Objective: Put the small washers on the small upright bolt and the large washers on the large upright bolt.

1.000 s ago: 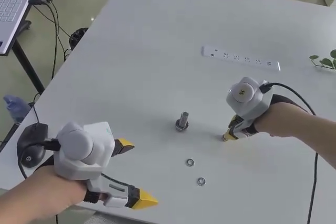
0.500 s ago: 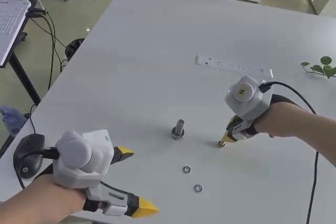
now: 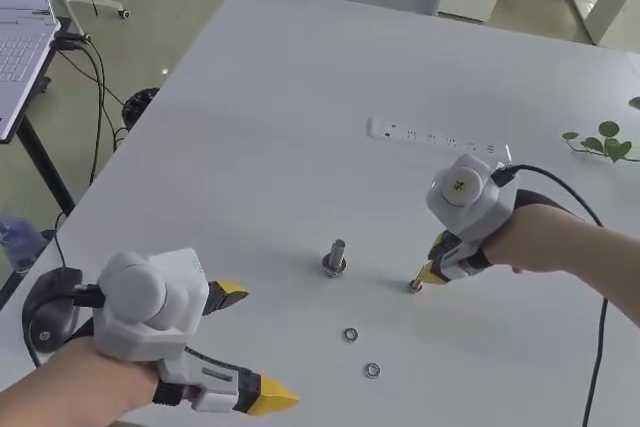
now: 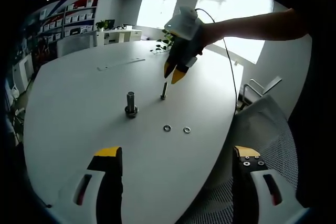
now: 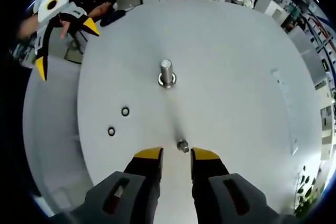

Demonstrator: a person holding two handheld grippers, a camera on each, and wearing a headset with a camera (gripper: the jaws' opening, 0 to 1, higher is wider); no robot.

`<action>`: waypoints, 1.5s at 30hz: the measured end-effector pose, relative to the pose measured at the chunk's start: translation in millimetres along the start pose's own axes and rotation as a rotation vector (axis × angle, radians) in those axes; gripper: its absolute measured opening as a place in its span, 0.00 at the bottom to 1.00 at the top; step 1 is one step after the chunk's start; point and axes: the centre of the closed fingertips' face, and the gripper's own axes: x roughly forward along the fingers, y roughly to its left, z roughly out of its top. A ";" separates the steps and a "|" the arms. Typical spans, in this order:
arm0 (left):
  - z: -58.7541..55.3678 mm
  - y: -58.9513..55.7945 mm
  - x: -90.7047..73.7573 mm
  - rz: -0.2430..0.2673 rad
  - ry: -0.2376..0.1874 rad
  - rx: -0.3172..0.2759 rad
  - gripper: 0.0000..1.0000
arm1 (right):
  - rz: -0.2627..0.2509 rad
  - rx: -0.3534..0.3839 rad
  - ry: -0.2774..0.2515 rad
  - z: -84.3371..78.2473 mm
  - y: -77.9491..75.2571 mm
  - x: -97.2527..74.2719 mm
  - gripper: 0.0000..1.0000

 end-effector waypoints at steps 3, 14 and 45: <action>1.7 0.4 -1.5 0.002 -0.001 0.003 0.87 | 0.000 -0.010 0.004 -1.0 3.2 -2.3 0.22; 0.5 -2.6 -1.1 0.001 0.005 0.011 0.86 | 0.015 -0.034 0.002 -1.5 23.6 -2.4 0.22; -3.8 1.6 -12.1 0.033 0.001 0.013 0.86 | 0.077 -0.087 0.001 -2.1 92.8 9.9 0.22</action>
